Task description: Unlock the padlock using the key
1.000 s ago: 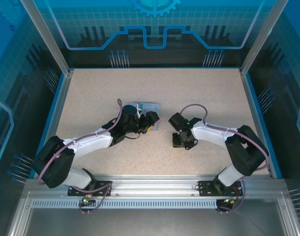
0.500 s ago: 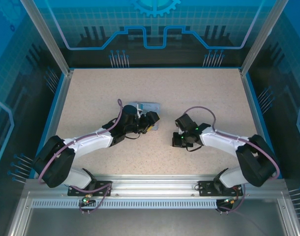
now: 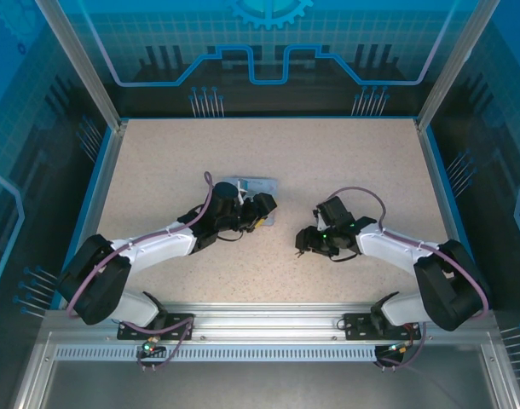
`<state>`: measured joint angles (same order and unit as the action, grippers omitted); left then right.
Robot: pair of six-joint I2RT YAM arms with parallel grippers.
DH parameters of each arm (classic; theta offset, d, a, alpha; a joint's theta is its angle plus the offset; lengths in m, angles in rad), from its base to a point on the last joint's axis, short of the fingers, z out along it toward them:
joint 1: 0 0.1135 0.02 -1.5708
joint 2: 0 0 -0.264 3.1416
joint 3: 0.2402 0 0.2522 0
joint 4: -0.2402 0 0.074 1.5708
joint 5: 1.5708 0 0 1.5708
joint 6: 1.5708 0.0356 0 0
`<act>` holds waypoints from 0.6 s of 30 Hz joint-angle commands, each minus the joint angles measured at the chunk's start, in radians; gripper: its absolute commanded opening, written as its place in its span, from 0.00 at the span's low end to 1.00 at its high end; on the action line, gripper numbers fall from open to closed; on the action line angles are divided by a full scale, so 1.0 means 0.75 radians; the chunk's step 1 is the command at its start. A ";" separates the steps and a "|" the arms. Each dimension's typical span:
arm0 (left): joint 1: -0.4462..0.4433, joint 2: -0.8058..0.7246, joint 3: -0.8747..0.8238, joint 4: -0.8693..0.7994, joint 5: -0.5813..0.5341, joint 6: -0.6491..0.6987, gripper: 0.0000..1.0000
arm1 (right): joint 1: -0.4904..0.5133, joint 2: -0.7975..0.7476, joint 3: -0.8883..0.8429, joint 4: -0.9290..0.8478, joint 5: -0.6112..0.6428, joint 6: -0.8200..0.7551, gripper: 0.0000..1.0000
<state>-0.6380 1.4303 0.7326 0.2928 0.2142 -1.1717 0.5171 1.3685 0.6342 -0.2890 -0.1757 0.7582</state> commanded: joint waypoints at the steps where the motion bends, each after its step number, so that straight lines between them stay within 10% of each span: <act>1: -0.006 0.011 0.033 0.012 -0.008 0.016 0.67 | 0.025 -0.015 0.028 -0.081 0.061 -0.025 0.53; 18: 0.105 -0.086 -0.015 -0.029 -0.003 0.021 0.70 | 0.297 0.272 0.319 -0.446 0.496 -0.133 0.51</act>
<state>-0.5949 1.4261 0.7319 0.2893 0.2142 -1.1713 0.7151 1.5383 0.8555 -0.5400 0.1234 0.6815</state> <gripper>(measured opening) 0.696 0.506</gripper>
